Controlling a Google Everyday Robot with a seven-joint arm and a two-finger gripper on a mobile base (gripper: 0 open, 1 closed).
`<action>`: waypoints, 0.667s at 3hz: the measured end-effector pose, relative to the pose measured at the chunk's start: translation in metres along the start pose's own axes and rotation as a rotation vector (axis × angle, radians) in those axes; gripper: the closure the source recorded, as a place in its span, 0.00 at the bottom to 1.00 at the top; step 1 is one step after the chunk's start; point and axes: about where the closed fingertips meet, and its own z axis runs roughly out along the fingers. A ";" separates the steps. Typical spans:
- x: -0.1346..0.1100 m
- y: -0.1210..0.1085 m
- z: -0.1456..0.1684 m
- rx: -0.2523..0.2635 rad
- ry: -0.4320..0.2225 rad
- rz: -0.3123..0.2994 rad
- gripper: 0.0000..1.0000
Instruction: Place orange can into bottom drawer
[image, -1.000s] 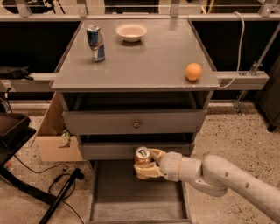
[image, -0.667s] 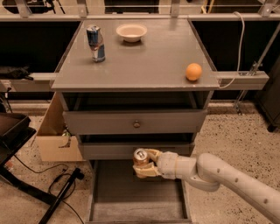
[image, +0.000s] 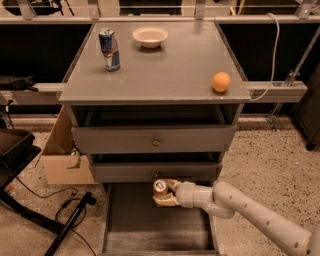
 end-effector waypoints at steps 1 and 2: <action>0.040 -0.004 0.010 0.006 0.004 0.042 1.00; 0.043 -0.005 0.011 0.009 0.003 0.047 1.00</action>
Offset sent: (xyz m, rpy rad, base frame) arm 0.0052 -0.0012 -0.0347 0.0071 0.0315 -0.0124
